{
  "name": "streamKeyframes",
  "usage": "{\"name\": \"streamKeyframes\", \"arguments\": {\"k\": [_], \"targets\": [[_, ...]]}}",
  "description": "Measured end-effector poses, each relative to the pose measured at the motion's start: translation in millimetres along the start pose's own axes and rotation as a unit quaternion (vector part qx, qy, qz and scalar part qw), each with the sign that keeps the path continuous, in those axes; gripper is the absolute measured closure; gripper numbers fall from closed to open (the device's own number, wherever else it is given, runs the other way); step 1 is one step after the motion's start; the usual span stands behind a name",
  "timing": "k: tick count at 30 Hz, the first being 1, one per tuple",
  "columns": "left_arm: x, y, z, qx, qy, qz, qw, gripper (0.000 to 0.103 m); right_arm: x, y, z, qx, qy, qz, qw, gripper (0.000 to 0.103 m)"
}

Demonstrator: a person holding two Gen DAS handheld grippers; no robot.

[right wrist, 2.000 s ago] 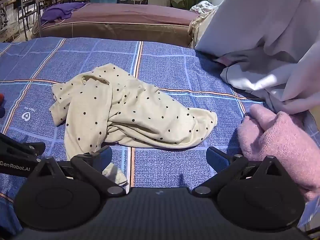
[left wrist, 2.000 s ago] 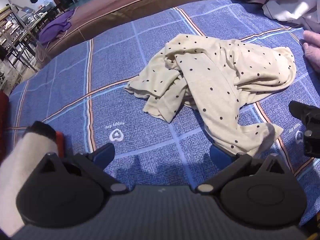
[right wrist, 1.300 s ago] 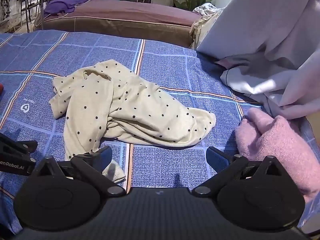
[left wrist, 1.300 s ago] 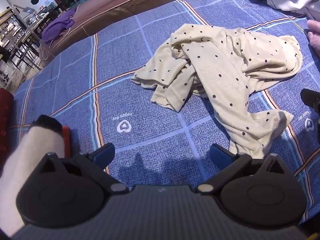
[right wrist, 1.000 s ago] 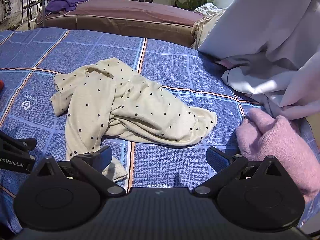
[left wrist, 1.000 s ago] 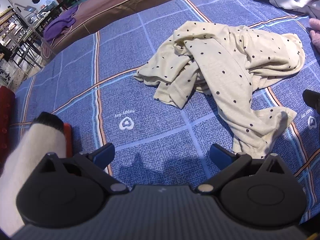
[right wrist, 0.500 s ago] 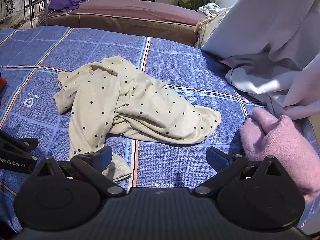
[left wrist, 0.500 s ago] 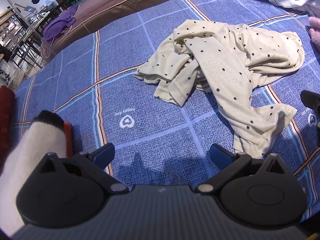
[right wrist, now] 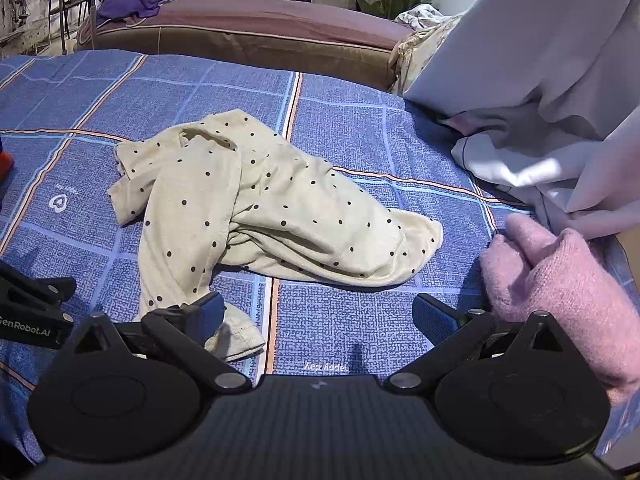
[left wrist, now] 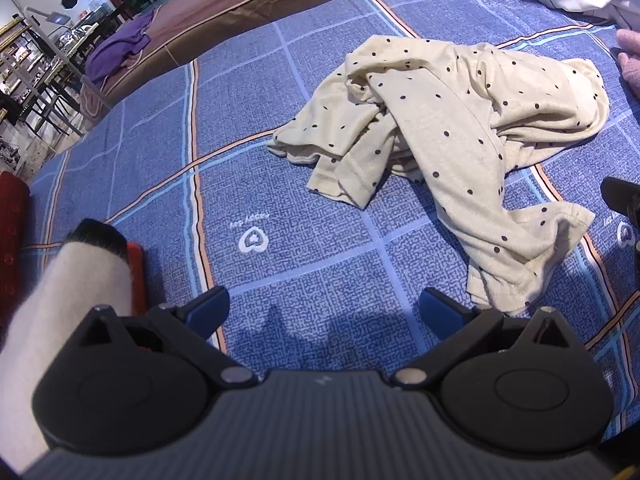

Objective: Fold small clothes
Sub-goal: 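Move both tools toward the crumpled cream polka-dot garment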

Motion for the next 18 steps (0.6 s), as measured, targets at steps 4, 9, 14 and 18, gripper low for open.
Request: {"name": "streamKeyframes", "arguments": {"k": [4, 9, 14, 18], "targets": [[0.4, 0.3, -0.4, -0.001, 0.0, -0.001, 1.0, 0.0, -1.0, 0.2, -0.4, 0.0, 0.0, 0.0, 1.0, 0.0], [2.0, 1.2, -1.1, -0.001, 0.002, -0.001, 1.0, 0.0, -2.0, 1.4, -1.1, -0.002, 0.0, 0.001, 1.0, 0.0], [3.0, 1.8, -1.7, -0.003, 0.003, -0.002, 1.0, 0.0, -2.5, 2.6, -1.8, -0.002, 0.001, 0.004, 1.0, 0.0], [4.3, 3.6, -1.9, -0.005, 0.004, -0.006, 1.0, 0.0, -3.1, 4.3, -2.9, -0.004, 0.001, 0.007, 1.0, 0.0]]}}
Point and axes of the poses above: each gripper's, at about its wrist camera, not at the fingertips, and y roughly the way its jaws point, x to its right, z to its top, the point moved 3 cm from there along y, roughly the way its jaws point, and after that the axes turned 2 degrees about -x, right-handed, at the moved point
